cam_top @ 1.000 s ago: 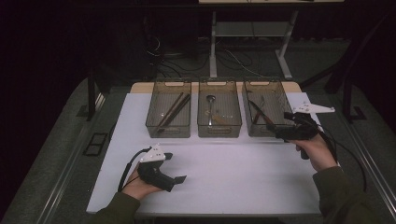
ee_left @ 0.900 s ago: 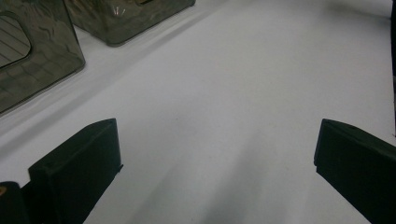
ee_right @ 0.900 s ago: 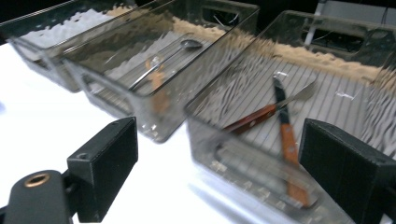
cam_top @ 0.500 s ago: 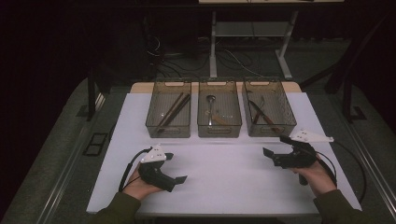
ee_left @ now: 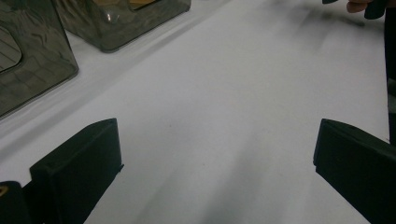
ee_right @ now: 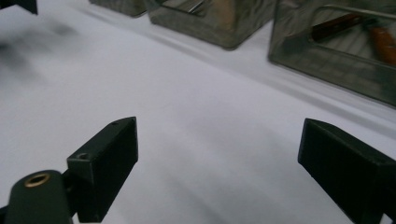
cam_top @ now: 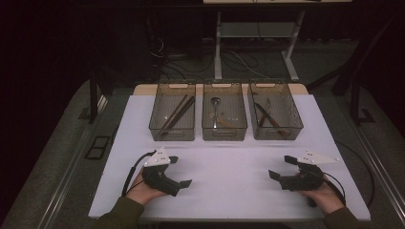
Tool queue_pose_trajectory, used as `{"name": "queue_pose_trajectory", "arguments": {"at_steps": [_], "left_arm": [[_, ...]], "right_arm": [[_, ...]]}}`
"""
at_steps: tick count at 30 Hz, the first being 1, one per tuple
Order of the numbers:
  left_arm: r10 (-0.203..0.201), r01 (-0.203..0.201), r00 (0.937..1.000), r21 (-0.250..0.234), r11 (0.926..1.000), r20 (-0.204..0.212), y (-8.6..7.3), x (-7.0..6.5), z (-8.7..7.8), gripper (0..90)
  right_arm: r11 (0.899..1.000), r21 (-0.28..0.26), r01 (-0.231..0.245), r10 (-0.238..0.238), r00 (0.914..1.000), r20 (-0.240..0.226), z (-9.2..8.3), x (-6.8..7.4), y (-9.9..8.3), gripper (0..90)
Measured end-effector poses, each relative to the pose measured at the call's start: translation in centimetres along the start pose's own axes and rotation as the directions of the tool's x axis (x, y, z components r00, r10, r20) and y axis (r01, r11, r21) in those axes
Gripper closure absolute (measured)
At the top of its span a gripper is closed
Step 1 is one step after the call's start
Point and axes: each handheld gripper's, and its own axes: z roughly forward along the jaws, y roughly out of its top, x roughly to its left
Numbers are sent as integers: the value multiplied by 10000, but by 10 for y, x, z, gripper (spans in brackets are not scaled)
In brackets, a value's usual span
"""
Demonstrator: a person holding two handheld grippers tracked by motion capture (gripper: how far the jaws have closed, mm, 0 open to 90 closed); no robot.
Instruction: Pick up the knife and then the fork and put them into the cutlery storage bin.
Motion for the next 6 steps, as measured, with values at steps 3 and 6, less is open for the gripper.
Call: {"name": "queue_pose_trajectory", "arguments": {"at_steps": [3,6], "left_arm": [[19,-19,10000,1,10000,-21,0,0,0,0],[25,-25,10000,17,10000,-17,0,0,0,0]], "right_arm": [[9997,202,134,-131,9997,-186,4,3,-1,117],[9994,313,179,-172,9996,-226,6,3,-2,117]]}}
